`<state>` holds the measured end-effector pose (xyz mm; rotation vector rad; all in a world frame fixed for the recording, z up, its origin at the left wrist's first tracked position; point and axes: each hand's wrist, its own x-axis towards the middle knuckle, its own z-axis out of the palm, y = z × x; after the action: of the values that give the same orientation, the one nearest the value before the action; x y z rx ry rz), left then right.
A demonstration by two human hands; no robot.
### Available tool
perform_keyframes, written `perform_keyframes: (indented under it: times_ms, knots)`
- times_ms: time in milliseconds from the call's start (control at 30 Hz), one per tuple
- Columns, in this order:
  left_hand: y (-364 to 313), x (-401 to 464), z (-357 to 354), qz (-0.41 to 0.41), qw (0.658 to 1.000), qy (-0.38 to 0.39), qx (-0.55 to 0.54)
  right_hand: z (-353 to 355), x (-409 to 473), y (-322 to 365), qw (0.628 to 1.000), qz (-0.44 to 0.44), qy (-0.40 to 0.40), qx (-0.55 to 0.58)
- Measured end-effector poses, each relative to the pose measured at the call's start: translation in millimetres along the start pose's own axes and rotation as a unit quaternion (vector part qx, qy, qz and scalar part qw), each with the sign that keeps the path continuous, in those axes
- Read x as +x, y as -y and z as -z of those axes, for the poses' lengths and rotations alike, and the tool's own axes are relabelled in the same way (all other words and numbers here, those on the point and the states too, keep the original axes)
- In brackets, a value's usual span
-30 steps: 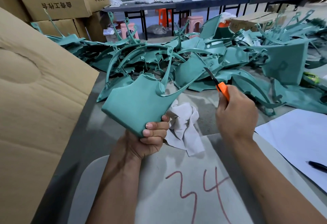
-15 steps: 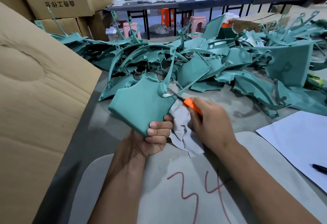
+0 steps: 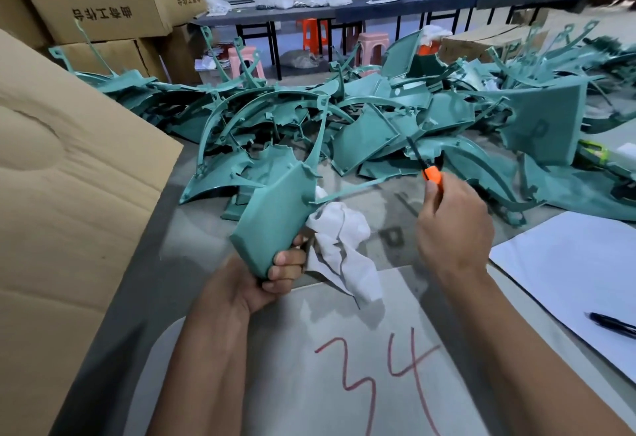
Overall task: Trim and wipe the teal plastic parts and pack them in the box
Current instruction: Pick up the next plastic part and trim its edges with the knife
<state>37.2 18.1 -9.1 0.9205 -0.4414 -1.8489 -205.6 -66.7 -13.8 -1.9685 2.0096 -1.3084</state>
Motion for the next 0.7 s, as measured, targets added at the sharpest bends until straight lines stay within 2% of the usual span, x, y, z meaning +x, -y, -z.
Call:
perform_keyframes:
  times_ms: [133, 233, 367, 467, 533, 700]
  knots:
    - [0.0, 0.2, 1.6, 0.0, 1.0, 0.018, -0.015, 0.0, -1.0, 3.2, 0.999, 0.012, 0.016, -0.03]
    - [-0.5, -0.9, -1.8, -0.001, 1.0, 0.019, -0.024, -3.4, -3.6, 5.3, 0.995, 0.013, 0.048, -0.092]
    - [-0.7, -3.2, -11.1, -0.003, 0.999, -0.023, 0.025, -5.1, -2.8, 2.7, 0.976, -0.001, 0.139, -0.17]
    - [0.1, 2.1, -17.8, 0.014, 0.995, -0.075, 0.066, -4.1, -3.3, 5.0, 0.967, 0.019, 0.181, -0.178]
    - [0.6, 5.7, -21.3, 0.025, 0.991, -0.099, 0.088, -4.7, -5.4, 6.4, 0.97, 0.029, 0.18, -0.162]
    - [0.1, 5.4, -25.2, 0.025, 0.989, -0.113, 0.093, -2.2, -1.6, 1.0, 0.985, -0.006, 0.097, -0.144]
